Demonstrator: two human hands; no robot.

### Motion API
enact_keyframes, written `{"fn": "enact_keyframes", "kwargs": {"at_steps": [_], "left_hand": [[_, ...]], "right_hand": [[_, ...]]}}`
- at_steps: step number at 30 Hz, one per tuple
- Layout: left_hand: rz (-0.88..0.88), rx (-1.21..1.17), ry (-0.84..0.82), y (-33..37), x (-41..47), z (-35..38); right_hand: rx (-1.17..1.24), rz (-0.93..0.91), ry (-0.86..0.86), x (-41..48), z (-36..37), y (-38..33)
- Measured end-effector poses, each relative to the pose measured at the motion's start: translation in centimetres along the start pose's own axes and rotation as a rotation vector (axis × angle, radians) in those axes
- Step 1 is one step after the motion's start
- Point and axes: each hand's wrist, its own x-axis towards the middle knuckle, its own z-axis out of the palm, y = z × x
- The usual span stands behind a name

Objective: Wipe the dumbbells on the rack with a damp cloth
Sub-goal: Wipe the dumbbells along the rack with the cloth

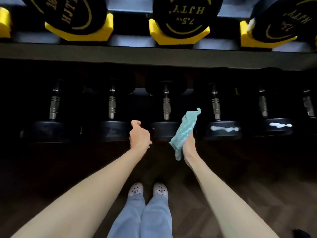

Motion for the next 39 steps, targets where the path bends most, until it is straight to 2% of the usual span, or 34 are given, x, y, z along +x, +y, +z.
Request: {"fn": "enact_keyframes", "kwargs": {"at_steps": [1,2,4,8,14,18,20,24,28,30,31,33,36,39], "left_hand": [[-0.036,-0.044,0.022,-0.5,1.0,0.3],[-0.07,-0.082,0.039,-1.0,1.8,0.4],[-0.101,-0.129,0.073,-2.4,3.2,0.4],[0.041,-0.062,0.085,-4.8,3.6,0.1],[0.017,-0.176,0.132,-5.1,4.9,-0.3],[0.038,-0.138,0.153,-4.9,4.9,-0.1],[0.052,-0.115,0.163,-5.0,5.0,0.0],[0.061,-0.079,0.153,-4.3,5.0,0.2],[0.079,-0.049,0.124,-2.9,4.8,0.7],[0.125,0.003,0.047,-2.1,4.6,1.2],[0.157,0.026,-0.009,-1.8,4.3,1.6],[0.213,0.091,-0.114,-1.2,3.7,2.4],[0.269,0.221,-0.151,-0.8,2.6,3.1],[0.317,0.288,-0.141,-0.7,1.7,3.2]], "right_hand": [[-0.111,-0.047,0.068,0.6,1.3,0.3],[-0.354,-0.162,0.112,1.0,2.3,0.7],[-0.82,-0.356,0.065,1.7,3.9,1.9],[-1.315,-0.475,-0.074,2.0,5.1,2.8],[-1.641,-0.59,-0.074,2.5,8.2,3.5],[-1.835,-0.681,-0.053,3.6,8.0,3.7],[-1.845,-0.721,-0.058,3.8,7.6,3.6],[-1.749,-0.862,0.056,4.2,6.4,3.4],[-1.576,-0.884,0.018,4.5,3.2,3.5],[-1.467,-0.869,-0.017,4.9,1.3,3.3],[-1.346,-0.844,-0.057,5.2,0.4,3.1],[-1.089,-0.617,-0.162,5.3,-1.5,2.7],[-1.016,-0.366,-0.108,4.7,-4.6,3.3],[-0.999,-0.291,-0.147,3.9,-5.9,4.0]]}}
